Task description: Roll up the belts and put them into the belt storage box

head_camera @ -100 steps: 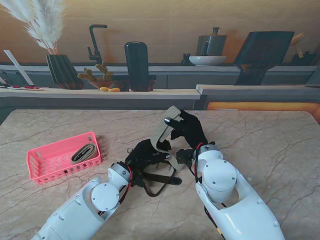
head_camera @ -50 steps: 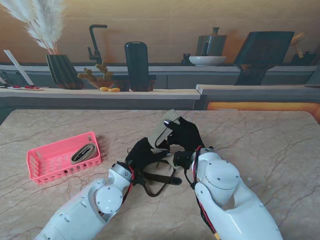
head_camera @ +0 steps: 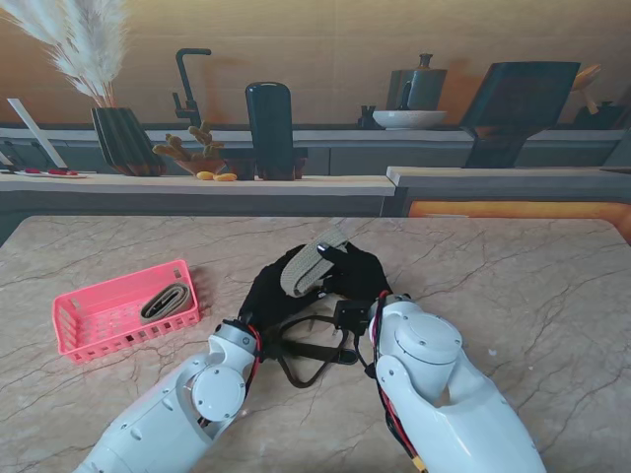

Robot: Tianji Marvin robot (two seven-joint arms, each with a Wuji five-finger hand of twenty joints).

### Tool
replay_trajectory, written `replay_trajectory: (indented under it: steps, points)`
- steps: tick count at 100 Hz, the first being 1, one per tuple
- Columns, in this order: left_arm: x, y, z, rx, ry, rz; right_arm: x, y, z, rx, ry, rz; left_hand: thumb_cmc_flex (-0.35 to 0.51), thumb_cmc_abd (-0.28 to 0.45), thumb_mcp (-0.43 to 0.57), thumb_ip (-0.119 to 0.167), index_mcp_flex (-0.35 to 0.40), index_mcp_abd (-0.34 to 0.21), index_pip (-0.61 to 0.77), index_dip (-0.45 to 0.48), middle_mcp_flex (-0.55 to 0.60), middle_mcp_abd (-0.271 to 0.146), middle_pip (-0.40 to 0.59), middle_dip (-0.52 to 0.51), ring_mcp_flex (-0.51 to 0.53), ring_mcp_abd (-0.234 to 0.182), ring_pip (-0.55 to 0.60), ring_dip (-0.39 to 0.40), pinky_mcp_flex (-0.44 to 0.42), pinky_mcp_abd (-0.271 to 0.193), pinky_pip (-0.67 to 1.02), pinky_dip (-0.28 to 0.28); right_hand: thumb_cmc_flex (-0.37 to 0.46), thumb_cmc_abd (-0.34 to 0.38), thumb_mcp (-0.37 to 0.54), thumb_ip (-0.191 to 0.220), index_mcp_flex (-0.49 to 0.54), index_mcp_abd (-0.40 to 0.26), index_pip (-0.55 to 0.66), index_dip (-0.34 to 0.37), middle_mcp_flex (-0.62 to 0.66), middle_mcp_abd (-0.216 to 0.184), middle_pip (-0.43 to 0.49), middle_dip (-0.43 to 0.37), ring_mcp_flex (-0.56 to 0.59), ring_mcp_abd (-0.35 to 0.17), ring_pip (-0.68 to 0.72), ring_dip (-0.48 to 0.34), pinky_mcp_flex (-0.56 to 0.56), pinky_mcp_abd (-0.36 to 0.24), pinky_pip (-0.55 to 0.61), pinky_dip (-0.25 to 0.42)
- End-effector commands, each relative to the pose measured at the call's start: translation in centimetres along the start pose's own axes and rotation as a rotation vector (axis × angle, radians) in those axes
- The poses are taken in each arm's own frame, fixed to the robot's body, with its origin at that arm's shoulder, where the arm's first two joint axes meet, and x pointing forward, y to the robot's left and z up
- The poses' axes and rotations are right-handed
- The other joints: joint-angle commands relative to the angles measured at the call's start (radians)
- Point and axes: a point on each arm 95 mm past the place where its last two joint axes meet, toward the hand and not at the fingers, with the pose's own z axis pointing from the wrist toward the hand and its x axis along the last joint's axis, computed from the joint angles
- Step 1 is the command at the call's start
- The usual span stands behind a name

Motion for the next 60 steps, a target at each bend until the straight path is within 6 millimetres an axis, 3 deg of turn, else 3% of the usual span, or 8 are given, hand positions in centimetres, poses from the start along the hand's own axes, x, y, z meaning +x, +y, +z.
replay_trajectory:
  steps: [1, 12, 19, 41, 60]
  points:
    - [1.0, -0.2, 0.5, 0.031, 0.026, -0.019, -1.5, -0.4, 0.2, 0.009, -0.043, -0.008, -0.072, 0.071, -0.007, 0.041, -0.041, 0.021, -0.126, -0.055, -0.073, 0.011, -0.031, -0.027, -0.047, -0.006, -0.012, -0.011, -0.022, -0.016, -0.012, -0.015, 0.060, 0.085, 0.102, 0.011, 0.105, -0.163, 0.164, 0.003, -0.032, -0.006, 0.068, 0.043, -0.018, -0.038, 0.055, 0.023, -0.005, 0.085, 0.051, 0.008]
    - [1.1, -0.3, 0.5, 0.040, 0.029, -0.029, -1.9, -0.4, 0.6, 0.000, -0.058, -0.028, -0.092, 0.061, -0.008, 0.043, -0.049, 0.024, -0.287, -0.095, -0.147, 0.016, -0.061, -0.053, -0.095, -0.014, -0.043, -0.025, -0.045, -0.022, -0.042, -0.034, 0.047, 0.063, 0.123, 0.007, 0.123, -0.167, 0.165, -0.024, -0.273, 0.039, 0.196, 0.158, -0.100, -0.077, 0.133, 0.052, -0.046, 0.061, 0.057, 0.010]
    - [1.1, -0.3, 0.5, 0.037, 0.031, -0.042, -2.1, -0.4, 0.8, -0.011, -0.069, -0.040, -0.107, 0.051, 0.002, 0.041, -0.052, 0.004, -0.352, -0.079, -0.178, 0.009, -0.084, -0.072, -0.119, -0.025, -0.075, -0.041, -0.056, -0.036, -0.076, -0.054, 0.044, 0.052, 0.136, 0.005, 0.138, -0.151, 0.168, -0.042, -0.373, 0.064, 0.252, 0.177, -0.144, -0.089, 0.159, 0.057, -0.073, 0.053, 0.062, 0.013]
    - [1.1, -0.1, 0.4, 0.006, 0.076, -0.050, -2.6, 0.0, 1.4, -0.023, -0.109, -0.047, -0.157, 0.035, 0.039, 0.030, -0.054, -0.085, -0.395, -0.039, -0.185, -0.026, -0.157, -0.111, -0.155, -0.065, -0.160, -0.069, -0.073, -0.068, -0.167, -0.091, 0.043, 0.042, 0.148, 0.003, 0.154, -0.114, 0.169, -0.066, -0.322, 0.034, 0.267, 0.132, -0.121, -0.071, 0.179, 0.047, -0.072, 0.058, 0.077, 0.016]
    - [1.2, 0.0, 0.4, -0.002, 0.097, -0.060, -3.1, 0.2, 1.6, 0.016, -0.161, -0.077, -0.178, 0.023, 0.056, 0.023, -0.051, -0.179, -0.398, -0.045, -0.186, -0.046, -0.188, -0.120, -0.178, -0.091, -0.210, -0.087, -0.086, -0.079, -0.214, -0.097, 0.035, 0.050, 0.138, -0.001, 0.156, -0.105, 0.160, -0.078, -0.322, 0.071, 0.270, 0.125, -0.117, -0.054, 0.186, 0.046, -0.078, 0.072, 0.082, 0.015]
